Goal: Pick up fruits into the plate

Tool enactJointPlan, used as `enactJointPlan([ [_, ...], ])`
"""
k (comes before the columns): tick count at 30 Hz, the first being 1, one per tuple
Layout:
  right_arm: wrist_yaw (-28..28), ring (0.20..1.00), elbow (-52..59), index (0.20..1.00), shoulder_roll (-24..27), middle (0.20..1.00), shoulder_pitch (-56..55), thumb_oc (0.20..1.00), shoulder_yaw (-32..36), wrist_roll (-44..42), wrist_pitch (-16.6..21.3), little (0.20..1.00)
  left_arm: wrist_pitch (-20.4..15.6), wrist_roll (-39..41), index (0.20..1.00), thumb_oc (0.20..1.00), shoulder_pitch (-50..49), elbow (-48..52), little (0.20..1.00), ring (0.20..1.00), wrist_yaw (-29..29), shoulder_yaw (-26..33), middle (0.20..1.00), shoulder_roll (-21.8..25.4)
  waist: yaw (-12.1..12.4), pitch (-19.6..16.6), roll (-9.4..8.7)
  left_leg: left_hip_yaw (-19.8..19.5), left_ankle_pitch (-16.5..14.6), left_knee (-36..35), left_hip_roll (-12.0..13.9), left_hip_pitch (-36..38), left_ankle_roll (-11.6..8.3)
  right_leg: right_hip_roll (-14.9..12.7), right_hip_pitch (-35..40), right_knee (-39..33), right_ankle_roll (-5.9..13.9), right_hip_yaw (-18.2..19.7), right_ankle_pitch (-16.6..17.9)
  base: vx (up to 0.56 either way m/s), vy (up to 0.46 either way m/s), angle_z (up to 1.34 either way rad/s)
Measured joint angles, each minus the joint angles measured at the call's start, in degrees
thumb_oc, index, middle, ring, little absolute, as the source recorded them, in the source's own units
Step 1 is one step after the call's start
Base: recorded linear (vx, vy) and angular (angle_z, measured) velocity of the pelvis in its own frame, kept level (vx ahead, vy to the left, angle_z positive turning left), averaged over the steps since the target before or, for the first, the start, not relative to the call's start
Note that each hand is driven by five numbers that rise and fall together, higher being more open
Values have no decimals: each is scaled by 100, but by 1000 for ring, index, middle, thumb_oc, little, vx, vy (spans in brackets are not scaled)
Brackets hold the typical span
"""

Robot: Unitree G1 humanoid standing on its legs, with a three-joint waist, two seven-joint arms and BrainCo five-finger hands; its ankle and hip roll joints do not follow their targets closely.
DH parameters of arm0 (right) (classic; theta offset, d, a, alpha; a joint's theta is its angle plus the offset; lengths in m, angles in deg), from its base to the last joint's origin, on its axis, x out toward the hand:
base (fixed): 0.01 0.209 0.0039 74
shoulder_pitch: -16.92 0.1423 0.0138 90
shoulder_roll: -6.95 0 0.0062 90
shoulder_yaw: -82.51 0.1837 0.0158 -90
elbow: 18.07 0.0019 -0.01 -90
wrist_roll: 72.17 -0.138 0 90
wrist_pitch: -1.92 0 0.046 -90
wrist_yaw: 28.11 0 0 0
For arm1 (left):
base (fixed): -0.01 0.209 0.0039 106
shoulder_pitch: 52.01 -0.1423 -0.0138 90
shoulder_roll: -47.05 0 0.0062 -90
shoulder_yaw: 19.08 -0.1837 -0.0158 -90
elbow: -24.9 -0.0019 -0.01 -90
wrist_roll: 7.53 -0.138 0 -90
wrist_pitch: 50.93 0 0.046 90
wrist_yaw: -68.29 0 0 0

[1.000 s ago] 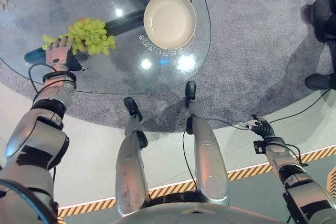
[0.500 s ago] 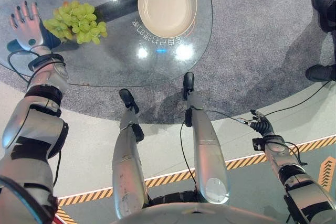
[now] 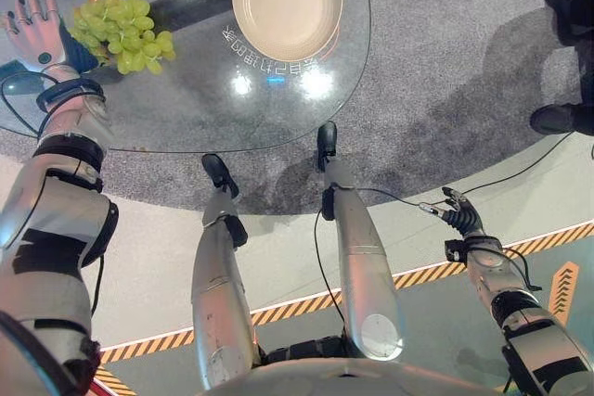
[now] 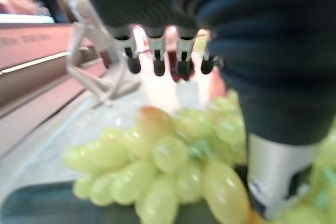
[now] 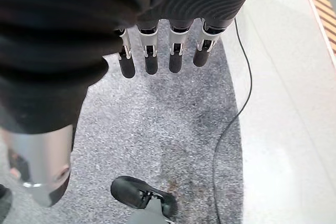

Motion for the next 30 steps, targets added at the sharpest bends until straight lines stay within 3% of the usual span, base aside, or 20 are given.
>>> enactJointPlan([
  [6,-69,1000,226,1000,62,1000,5,1000,0,-49,-25,1000,-175,-181,1000,1000,29,-6,1000,1000,-686,-396,1000,101,-50,-3,-10,63,-44,7,22,-15,-14,20,-39,-26,-1,43,5,23,42,-5],
  [10,-74,1000,372,1000,171,1000,5,1000,66,-48,-93,1000,-291,-152,1000,1000,196,37,1000,1000,-1650,-790,1000,342,-58,-3,-10,97,-65,4,15,-3,-17,14,-40,-42,0,67,5,9,80,-2],
  [16,-105,1000,534,1000,357,1000,5,1000,120,-47,-126,1000,37,-6,1000,1000,252,37,1000,1000,-2735,-855,1000,428,-94,-4,-9,152,-90,3,12,8,-23,14,-58,-57,1,107,5,10,44,-3],
  [22,-183,1000,690,1000,540,1000,5,1000,265,-51,-153,1000,475,-21,1000,1000,266,31,1000,1000,-2888,-839,1000,440,-122,-5,-7,191,-101,0,17,12,-35,24,-86,-55,0,143,6,1,4,-2],
  [28,-182,1000,753,1000,601,1000,5,1000,287,-80,-232,1000,831,-875,1000,1000,164,35,1000,1000,-3052,-887,1000,437,-107,-5,-6,190,-101,2,21,13,-35,30,-88,-53,-1,145,7,0,0,0],
  [29,-186,1000,755,1000,602,1000,5,1000,287,-97,-235,1000,902,-1099,871,871,114,40,871,871,-3137,-902,871,436,-103,-5,-6,190,-101,2,21,13,-35,31,-89,-53,-1,146,7,0,0,0],
  [30,-193,1000,764,1000,604,1000,5,1000,287,-97,-239,1000,963,-1209,821,821,80,46,821,821,-3152,-912,821,435,-102,-5,-6,190,-102,2,21,13,-36,31,-90,-53,-1,146,7,0,0,0],
])
